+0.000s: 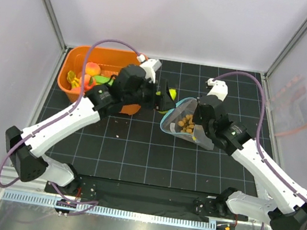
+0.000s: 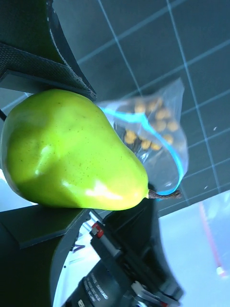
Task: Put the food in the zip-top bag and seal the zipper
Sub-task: Place the fake fruit in the zipper food storage bag.
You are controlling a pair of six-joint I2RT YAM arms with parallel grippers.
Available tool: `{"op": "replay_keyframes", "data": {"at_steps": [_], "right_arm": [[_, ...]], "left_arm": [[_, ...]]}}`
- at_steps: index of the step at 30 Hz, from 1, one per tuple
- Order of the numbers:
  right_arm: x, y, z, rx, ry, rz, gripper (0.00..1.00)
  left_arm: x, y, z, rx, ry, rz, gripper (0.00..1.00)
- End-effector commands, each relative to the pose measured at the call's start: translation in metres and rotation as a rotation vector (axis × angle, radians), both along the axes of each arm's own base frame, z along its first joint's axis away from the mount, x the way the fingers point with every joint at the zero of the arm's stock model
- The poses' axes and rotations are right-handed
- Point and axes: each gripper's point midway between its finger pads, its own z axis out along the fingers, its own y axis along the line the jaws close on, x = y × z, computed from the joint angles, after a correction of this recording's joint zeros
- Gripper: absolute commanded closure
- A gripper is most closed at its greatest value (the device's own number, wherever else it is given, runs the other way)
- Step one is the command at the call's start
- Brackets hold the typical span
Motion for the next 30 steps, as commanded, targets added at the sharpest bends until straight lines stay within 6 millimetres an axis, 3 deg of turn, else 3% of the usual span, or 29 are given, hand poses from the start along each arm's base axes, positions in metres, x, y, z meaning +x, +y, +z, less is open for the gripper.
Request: {"op": "replay_keyframes", "data": {"at_steps": [1,4,7,15,20,30], "right_arm": [[0.000,-0.001,0.024,0.091,-0.079,-0.024,0.99],[-0.002,-0.006,0.030,0.120,-0.106,-0.038,0.99],[-0.006,-0.009,0.036,0.148,-0.128,-0.042,0.99],[-0.006,-0.010,0.036,0.186,-0.123,-0.036,0.99],[-0.004,-0.010,0.033,0.183,-0.111,-0.038,0.99],[0.001,-0.009,0.024,0.184,-0.075,-0.044,0.99]], "left_arm": [[-0.002,-0.022,0.009,-0.065,-0.069,0.023,0.85],[-0.005,-0.043,-0.007,-0.036,-0.063,-0.001,0.85],[0.004,-0.055,-0.016,-0.020,-0.072,0.019,0.87],[0.016,-0.080,-0.025,-0.012,-0.096,0.034,0.87],[0.018,-0.085,-0.026,-0.004,-0.101,0.034,0.86],[-0.001,-0.078,-0.011,0.015,-0.179,0.041,0.85]]}}
